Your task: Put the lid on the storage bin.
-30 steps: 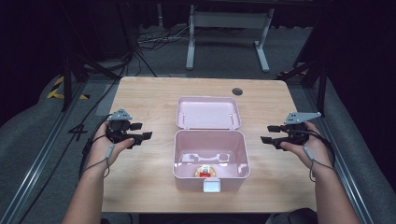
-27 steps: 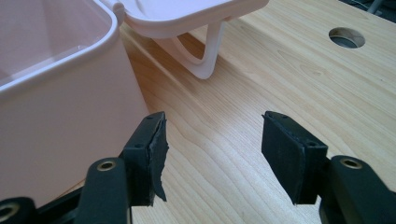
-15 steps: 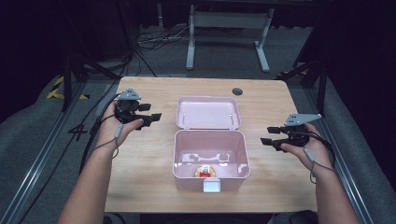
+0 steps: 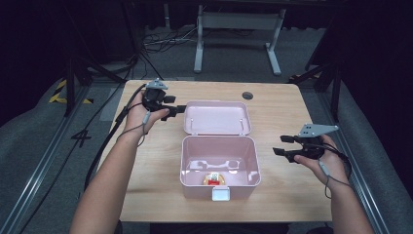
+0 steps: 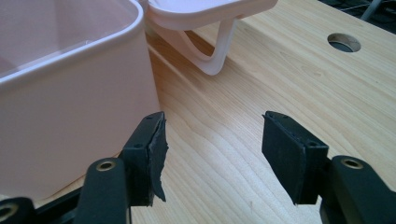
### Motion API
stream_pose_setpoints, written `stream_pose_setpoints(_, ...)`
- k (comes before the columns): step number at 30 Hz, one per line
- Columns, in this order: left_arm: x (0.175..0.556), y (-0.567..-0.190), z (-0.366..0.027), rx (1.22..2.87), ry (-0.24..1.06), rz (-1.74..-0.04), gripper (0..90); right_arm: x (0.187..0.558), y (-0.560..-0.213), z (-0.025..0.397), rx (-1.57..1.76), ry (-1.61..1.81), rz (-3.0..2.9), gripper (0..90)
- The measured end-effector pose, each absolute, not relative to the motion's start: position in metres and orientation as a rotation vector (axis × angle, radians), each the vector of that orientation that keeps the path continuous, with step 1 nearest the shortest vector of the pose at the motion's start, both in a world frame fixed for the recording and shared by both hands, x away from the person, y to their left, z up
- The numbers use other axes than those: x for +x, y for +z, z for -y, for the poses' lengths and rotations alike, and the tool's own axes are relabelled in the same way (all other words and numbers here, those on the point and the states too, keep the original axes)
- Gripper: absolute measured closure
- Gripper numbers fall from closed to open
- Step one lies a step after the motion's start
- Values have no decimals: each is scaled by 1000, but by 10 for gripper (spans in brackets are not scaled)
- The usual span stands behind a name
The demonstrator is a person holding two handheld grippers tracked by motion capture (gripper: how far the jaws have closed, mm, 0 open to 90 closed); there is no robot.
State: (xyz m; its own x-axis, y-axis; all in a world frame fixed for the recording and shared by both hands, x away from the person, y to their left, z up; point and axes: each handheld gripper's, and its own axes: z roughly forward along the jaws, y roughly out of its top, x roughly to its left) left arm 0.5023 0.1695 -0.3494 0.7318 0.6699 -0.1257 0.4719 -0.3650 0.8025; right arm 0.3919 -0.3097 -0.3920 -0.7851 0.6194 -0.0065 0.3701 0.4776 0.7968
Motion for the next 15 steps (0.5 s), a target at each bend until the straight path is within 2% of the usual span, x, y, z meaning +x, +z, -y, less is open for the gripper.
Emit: stream_pose_setpoints(15,542,-379,-152,2066,178,-1002,337,380,-391,306,826,1172,-2418,392)
